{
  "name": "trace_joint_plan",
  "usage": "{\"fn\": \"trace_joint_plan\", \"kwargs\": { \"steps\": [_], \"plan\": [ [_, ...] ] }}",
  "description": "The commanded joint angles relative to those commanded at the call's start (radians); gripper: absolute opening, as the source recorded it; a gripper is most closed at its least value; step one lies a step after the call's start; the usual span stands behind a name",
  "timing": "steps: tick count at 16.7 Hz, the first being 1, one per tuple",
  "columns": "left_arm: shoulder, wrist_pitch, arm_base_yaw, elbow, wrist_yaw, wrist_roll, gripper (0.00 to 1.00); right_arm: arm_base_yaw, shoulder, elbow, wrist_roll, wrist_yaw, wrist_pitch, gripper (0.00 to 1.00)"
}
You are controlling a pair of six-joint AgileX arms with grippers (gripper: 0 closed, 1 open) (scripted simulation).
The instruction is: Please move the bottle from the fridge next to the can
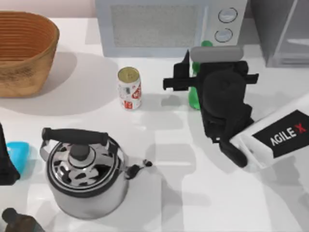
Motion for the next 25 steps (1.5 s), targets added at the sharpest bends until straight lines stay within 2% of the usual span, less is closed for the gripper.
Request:
{"fn": "trace_joint_plan", "kwargs": {
  "steps": [1, 2, 11, 18, 25],
  "plan": [
    [0.000, 0.000, 0.000, 0.000, 0.000, 0.000, 1.00, 0.000, 0.000, 0.000, 0.000, 0.000, 0.000, 0.98],
    [0.000, 0.000, 0.000, 0.000, 0.000, 0.000, 1.00, 0.000, 0.000, 0.000, 0.000, 0.000, 0.000, 1.00],
    [0.000, 0.000, 0.000, 0.000, 0.000, 0.000, 1.00, 0.002, -0.003, -0.004, 0.000, 0.003, 0.002, 1.00],
    [0.000, 0.000, 0.000, 0.000, 0.000, 0.000, 1.00, 0.051, -0.055, -0.106, 0.007, 0.050, 0.045, 1.00],
    [0.000, 0.000, 0.000, 0.000, 0.000, 0.000, 1.00, 0.037, -0.110, -0.112, 0.006, 0.028, 0.008, 1.00]
  ]
}}
